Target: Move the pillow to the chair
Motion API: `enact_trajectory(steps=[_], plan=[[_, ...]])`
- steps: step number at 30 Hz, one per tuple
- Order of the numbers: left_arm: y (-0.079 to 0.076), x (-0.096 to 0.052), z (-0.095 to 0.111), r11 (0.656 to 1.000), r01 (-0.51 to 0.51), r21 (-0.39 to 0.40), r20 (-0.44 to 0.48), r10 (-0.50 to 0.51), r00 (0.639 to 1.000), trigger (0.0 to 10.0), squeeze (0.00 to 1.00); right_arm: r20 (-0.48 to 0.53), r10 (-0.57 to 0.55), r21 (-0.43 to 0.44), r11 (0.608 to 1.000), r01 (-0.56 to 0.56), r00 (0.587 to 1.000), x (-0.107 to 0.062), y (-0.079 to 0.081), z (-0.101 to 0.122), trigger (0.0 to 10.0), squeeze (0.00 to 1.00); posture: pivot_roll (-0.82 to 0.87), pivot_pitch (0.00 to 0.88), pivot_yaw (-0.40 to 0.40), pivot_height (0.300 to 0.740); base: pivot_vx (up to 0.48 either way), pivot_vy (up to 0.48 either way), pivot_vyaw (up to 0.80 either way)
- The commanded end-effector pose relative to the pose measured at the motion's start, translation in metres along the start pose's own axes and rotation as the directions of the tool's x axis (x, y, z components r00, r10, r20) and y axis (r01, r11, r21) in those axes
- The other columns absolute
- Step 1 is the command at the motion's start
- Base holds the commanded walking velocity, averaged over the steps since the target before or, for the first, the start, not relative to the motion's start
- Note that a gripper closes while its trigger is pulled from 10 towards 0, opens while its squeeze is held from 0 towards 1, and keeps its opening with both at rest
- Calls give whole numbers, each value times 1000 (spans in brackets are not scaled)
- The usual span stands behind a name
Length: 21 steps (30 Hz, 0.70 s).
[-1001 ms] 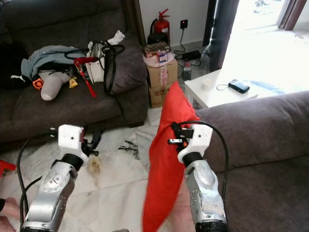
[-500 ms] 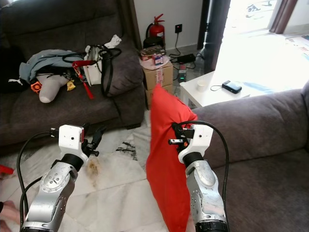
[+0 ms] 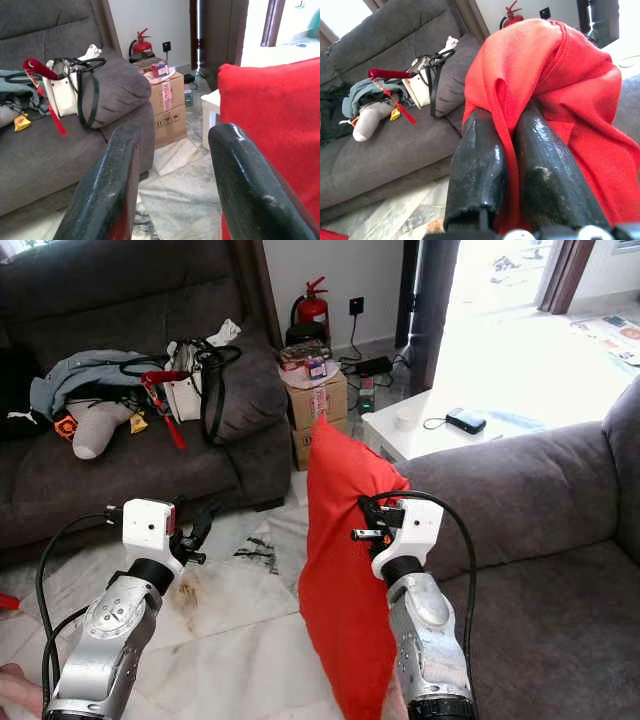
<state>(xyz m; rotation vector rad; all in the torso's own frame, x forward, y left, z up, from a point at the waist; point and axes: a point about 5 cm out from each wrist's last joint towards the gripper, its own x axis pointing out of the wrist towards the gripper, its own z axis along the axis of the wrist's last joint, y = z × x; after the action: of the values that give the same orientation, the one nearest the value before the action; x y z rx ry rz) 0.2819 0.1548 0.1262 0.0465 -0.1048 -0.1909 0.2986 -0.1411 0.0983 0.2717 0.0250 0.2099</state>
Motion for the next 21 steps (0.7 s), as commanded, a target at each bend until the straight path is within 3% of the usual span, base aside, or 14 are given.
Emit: enact_trajectory(steps=[1,13,21], plan=[[3,-3,-1,1000,-7,7,-13,7,1000,10000,0,150,71,-43,997,-66,986,11,13,31,10000,0,17,31,95,740,0,0,0],[3,-3,-1,1000,-6,5,-12,6,1000,10000,0,160,97,-39,995,-92,982,10,17,32,10000,0,18,32,96,740,0,0,733],[3,-3,-2,1000,-7,4,-15,8,1000,10000,0,159,78,-14,997,-77,984,10,15,30,10000,0,19,35,96,740,0,0,0]])
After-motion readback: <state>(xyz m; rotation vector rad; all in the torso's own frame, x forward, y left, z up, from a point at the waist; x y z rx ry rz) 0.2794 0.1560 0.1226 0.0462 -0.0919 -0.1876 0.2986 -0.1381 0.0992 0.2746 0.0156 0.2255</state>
